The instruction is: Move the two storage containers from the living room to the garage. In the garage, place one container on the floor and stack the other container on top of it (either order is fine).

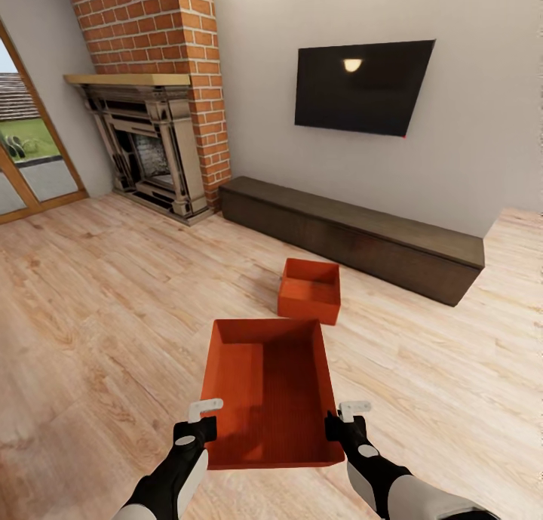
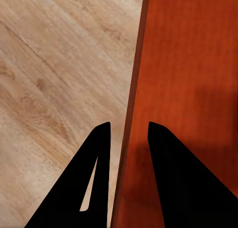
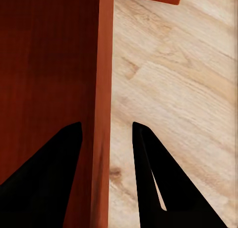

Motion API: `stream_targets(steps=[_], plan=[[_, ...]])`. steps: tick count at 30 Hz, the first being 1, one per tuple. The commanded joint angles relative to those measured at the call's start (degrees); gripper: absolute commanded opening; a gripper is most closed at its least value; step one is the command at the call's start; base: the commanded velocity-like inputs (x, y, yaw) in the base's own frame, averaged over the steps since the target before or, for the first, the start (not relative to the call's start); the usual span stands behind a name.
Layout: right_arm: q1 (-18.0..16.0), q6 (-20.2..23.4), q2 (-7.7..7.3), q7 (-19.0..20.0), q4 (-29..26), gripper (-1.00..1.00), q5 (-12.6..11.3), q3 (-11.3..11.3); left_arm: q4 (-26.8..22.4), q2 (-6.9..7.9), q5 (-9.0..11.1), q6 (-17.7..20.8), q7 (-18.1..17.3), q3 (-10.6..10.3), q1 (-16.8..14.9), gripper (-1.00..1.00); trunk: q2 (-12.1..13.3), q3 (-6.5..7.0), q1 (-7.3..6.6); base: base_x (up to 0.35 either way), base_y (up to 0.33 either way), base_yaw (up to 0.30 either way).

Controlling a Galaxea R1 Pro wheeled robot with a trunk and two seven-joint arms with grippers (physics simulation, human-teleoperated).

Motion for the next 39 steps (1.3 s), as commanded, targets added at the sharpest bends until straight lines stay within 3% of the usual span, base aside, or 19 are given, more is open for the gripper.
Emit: stream_targets(steps=[1,39], plan=[[0.00,-0.13,-0.02,-0.22,0.13,-1.00,-0.27,0.30,-0.44,0.08,0.08,0.32,0.38,0.44,-0.05,-1.00,-0.03,0.05,0.00,0.000,0.000,-0.096],[0.00,-0.13,-0.02,-0.22,0.13,-1.00,-0.27,0.30,-0.39,0.02,0.08,0.37,0.38,0.41,-0.04,-1.00,-0.03,3.54,0.00,0.000,0.000,-0.096]])
